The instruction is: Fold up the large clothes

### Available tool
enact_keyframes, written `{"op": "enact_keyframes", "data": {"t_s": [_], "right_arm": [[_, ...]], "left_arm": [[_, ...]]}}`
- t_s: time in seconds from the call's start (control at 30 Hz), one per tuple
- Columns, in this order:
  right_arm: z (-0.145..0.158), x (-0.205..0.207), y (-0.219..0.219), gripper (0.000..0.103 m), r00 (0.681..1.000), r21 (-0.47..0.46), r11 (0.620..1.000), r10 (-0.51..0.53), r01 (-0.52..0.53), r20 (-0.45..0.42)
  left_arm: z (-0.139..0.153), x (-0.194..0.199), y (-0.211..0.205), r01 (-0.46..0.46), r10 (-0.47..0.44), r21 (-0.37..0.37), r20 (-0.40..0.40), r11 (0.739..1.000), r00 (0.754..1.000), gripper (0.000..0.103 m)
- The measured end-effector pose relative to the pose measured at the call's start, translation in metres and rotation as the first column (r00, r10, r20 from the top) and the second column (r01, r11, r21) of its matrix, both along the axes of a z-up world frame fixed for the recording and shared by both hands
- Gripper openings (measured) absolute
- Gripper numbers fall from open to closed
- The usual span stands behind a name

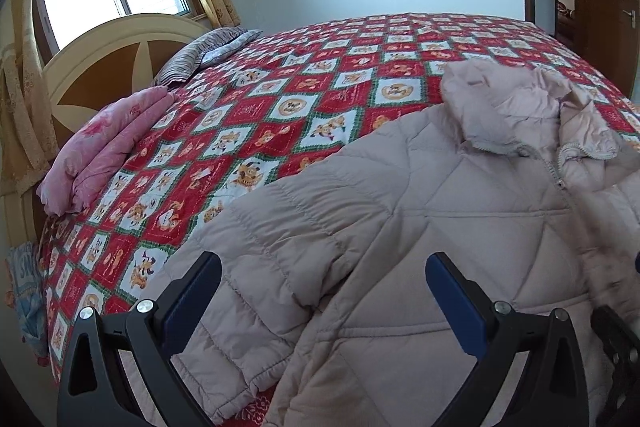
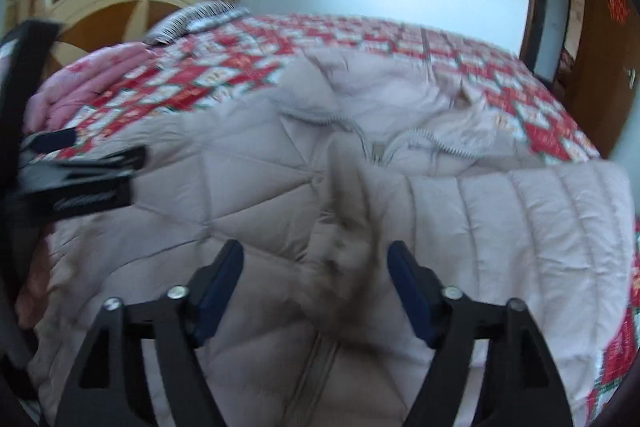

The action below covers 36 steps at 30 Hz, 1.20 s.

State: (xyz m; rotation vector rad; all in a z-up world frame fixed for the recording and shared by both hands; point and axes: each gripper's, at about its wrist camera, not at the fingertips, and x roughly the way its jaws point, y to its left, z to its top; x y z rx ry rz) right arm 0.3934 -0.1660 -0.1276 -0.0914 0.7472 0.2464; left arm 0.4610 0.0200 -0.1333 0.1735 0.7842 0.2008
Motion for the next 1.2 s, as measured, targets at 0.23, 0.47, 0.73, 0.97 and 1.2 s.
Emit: {"op": "enact_keyframes", "data": {"t_s": [0.23, 0.47, 0.73, 0.97, 1.2], "right_arm": [[0.030, -0.042, -0.075, 0.078, 0.987, 0.012, 0.990, -0.144, 0.144, 0.072], [0.010, -0.054, -0.141, 0.078, 0.938, 0.004, 0.940, -0.340, 0.341, 0.064], [-0.022, -0.066, -0.146, 0.079, 0.939, -0.009, 0.940, -0.341, 0.341, 0.038], [-0.029, -0.070, -0.157, 0.085, 0.930, 0.044, 0.930, -0.366, 0.364, 0.031], [-0.022, -0.074, -0.169, 0.084, 0.915, 0.085, 0.913, -0.402, 0.398, 0.029]], "left_arm": [[0.024, -0.008, -0.044, 0.104, -0.103, -0.089, 0.012, 0.991, 0.995, 0.102], [0.003, 0.001, -0.122, 0.236, -0.240, -0.113, -0.026, 0.965, 0.970, 0.102], [-0.035, 0.016, -0.163, 0.296, -0.322, -0.184, -0.128, 0.937, 0.938, 0.033], [-0.017, 0.004, -0.143, 0.303, -0.317, -0.173, -0.057, 0.937, 0.947, 0.006], [-0.004, -0.012, -0.103, 0.275, -0.276, -0.062, -0.001, 0.959, 0.961, 0.005]]}}
